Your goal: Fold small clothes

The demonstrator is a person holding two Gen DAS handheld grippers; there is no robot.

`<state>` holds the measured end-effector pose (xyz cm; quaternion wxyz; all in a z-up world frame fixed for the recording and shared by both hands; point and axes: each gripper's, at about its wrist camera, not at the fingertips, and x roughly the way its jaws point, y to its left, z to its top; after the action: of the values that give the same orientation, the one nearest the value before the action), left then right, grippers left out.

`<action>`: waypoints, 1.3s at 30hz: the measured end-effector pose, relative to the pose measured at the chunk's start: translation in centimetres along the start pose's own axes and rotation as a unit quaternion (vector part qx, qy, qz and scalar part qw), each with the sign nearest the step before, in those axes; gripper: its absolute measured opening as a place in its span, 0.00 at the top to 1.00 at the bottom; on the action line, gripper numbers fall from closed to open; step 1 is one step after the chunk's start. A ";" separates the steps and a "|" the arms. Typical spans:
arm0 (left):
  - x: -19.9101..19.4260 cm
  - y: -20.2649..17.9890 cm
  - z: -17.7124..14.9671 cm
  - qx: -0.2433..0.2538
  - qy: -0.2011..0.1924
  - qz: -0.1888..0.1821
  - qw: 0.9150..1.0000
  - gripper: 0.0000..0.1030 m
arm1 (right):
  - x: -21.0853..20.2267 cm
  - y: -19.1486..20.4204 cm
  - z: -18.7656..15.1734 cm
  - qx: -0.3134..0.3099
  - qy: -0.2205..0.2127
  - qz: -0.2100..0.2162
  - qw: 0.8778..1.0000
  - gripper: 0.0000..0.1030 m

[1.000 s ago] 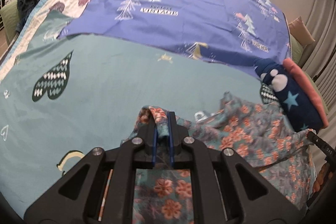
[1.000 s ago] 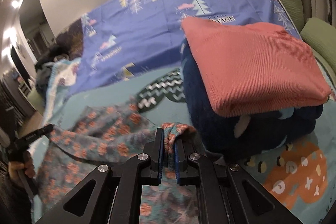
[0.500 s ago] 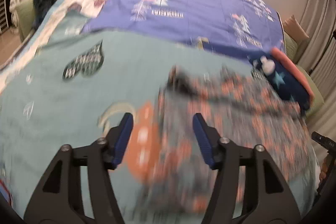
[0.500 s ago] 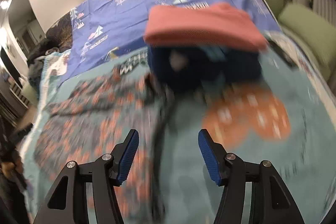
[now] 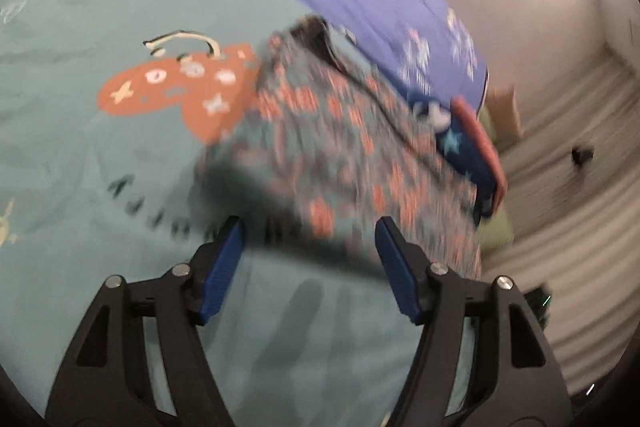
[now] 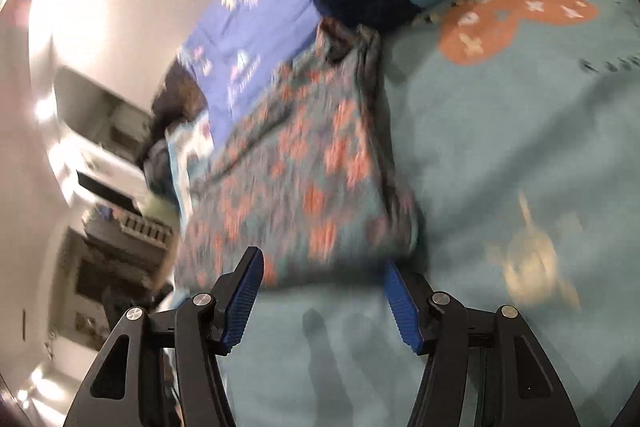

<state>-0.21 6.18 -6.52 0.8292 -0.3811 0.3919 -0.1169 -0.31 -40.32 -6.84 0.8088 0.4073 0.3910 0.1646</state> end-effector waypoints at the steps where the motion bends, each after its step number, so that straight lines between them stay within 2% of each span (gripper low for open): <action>1: 0.3 0.4 0.5 -0.020 -0.009 -0.004 1.000 0.36 | 0.5 -0.1 0.6 0.017 -0.008 -0.001 1.000 0.42; 2: 0.7 0.7 0.9 -0.036 -0.017 -0.005 0.999 0.56 | 0.9 0.2 1.0 0.022 -0.011 -0.008 1.000 0.57; 3: 1.1 0.8 1.4 -0.041 -0.019 0.003 0.999 0.71 | 1.3 0.6 1.4 0.019 -0.007 -0.021 1.000 0.78; 4: 1.7 0.6 1.9 -0.038 -0.010 0.016 0.999 0.88 | 1.7 0.7 1.8 0.022 0.004 -0.030 0.999 0.91; 6: 1.6 0.1 2.0 -0.033 -0.014 0.026 0.999 0.88 | 1.4 0.8 2.1 0.040 0.000 -0.023 0.999 0.92; 8: 0.5 -1.6 1.5 -0.002 -0.029 0.034 0.999 0.89 | 0.1 1.6 2.4 0.032 -0.010 -0.014 0.999 0.92; 11: -1.4 -4.0 1.0 0.025 -0.027 0.010 0.999 0.89 | -2.2 3.3 2.4 0.007 -0.014 -0.015 1.000 0.92; 15: -5.3 -7.7 -2.0 0.092 -0.012 -0.014 0.996 0.89 | -6.7 4.0 0.8 -0.017 -0.014 -0.033 0.999 0.92; 19: -8.5 -7.8 -6.6 0.108 0.017 -0.020 0.994 0.89 | -11.0 2.3 -2.0 -0.023 -0.012 -0.063 0.998 0.92; 22: -8.9 -6.8 -10.5 0.106 0.059 0.003 0.993 0.89 | -13.0 -0.4 -4.8 -0.007 0.009 -0.087 0.996 0.92; 24: -8.7 -5.9 -12.8 0.114 0.081 0.038 0.989 0.89 | -13.0 -1.5 -6.3 -0.012 0.034 -0.117 0.992 0.90; 26: -8.9 -5.5 -13.3 0.121 0.079 0.082 0.986 0.87 | -13.0 -2.4 -7.1 -0.029 0.049 -0.170 0.984 0.86; 27: -9.4 -5.3 -13.1 0.119 0.073 0.099 0.985 0.85 | -13.3 -2.4 -7.0 -0.035 0.047 -0.170 0.984 0.85; 29: -11.2 -5.9 -11.9 0.116 0.035 0.117 0.986 0.83 | -14.6 -1.7 -6.2 -0.050 0.024 -0.198 0.979 0.76; 30: -12.4 -6.9 -11.2 0.137 0.001 0.135 0.981 0.83 | -15.4 -1.2 -5.7 -0.068 0.001 -0.216 0.974 0.73; 32: -13.3 -8.7 -10.4 0.192 -0.045 0.170 0.966 0.71 | -16.4 0.7 -4.3 -0.121 -0.047 -0.247 0.960 0.66; 34: -12.5 -10.5 -9.5 0.251 -0.070 0.206 0.943 0.68 | -16.0 2.5 -3.0 -0.176 -0.069 -0.251 0.949 0.63; 35: -11.6 -11.3 -9.0 0.273 -0.069 0.208 0.937 0.68 | -15.3 3.1 -2.5 -0.193 -0.069 -0.254 0.945 0.63; 37: -9.7 -12.0 -8.4 0.292 -0.052 0.198 0.934 0.68 | -13.5 4.3 -1.5 -0.229 -0.048 -0.235 0.943 0.63; 39: -7.3 -12.2 -7.7 0.290 -0.017 0.174 0.941 0.68 | -11.5 4.7 -1.0 -0.232 -0.014 -0.186 0.955 0.63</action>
<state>-9.53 -2.73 3.33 0.9178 -0.0522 0.3869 -0.0725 -8.20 -43.64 2.25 0.9027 0.1310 0.3996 0.0911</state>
